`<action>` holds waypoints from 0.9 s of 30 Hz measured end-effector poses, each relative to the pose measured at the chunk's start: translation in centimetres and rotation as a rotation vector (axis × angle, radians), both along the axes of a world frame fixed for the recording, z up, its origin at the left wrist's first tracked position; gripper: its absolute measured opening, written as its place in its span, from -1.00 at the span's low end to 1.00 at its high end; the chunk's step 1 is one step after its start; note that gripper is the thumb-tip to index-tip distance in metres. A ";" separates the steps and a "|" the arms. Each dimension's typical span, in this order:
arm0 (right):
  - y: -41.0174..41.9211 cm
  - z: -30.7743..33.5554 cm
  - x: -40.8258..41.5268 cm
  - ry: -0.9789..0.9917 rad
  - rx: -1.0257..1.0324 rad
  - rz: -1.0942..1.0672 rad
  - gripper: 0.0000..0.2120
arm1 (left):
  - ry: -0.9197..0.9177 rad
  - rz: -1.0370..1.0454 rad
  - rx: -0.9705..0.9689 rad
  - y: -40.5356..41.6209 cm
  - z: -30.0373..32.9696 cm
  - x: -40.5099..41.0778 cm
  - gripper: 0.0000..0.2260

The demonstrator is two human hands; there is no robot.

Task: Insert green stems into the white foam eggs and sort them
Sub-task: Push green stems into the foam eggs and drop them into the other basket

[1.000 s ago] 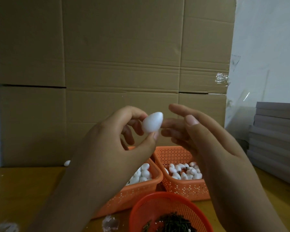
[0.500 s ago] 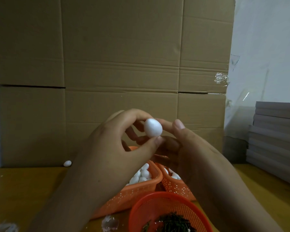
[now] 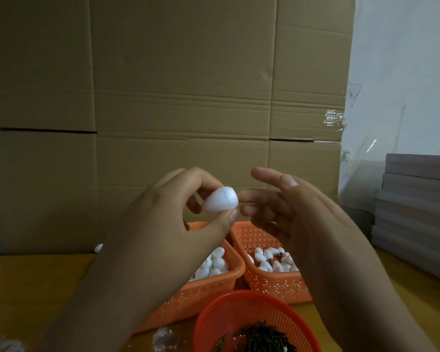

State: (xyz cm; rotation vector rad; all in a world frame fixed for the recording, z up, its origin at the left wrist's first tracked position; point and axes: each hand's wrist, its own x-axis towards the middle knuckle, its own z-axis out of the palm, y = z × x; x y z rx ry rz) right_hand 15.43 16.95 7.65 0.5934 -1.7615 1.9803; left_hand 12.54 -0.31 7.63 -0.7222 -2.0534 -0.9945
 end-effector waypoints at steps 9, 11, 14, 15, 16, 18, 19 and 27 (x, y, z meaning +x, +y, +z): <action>-0.6 -0.5 -0.6 -0.150 0.008 0.038 -0.79 | 0.038 -0.066 0.037 0.3 -0.3 -0.8 -0.75; -1.0 -0.6 -0.9 -0.259 -0.030 0.213 -0.76 | 0.044 -0.082 0.024 0.4 -0.2 -0.7 -0.73; -1.6 -0.6 -1.2 -0.373 -0.189 0.526 -0.64 | 0.037 -0.139 0.010 0.7 -0.1 -0.4 -0.74; -1.5 -0.7 -1.3 -0.369 -0.223 0.606 -0.57 | 0.034 -0.161 0.016 0.7 -0.1 -0.3 -0.75; -1.5 -0.7 -1.3 -0.357 -0.247 0.663 -0.54 | 0.037 -0.179 0.019 0.7 0.0 -0.2 -0.75; -1.3 -0.5 -1.2 -0.333 -0.295 0.748 -0.56 | 0.046 -0.214 0.011 0.8 0.0 0.0 -0.73; -1.3 -0.5 -1.2 -0.318 -0.314 0.767 -0.60 | 0.049 -0.234 0.008 0.8 0.1 0.1 -0.72; -1.0 -0.7 -1.0 -0.235 -0.182 0.337 -0.68 | 0.220 -0.109 -0.055 0.7 0.6 1.0 -0.70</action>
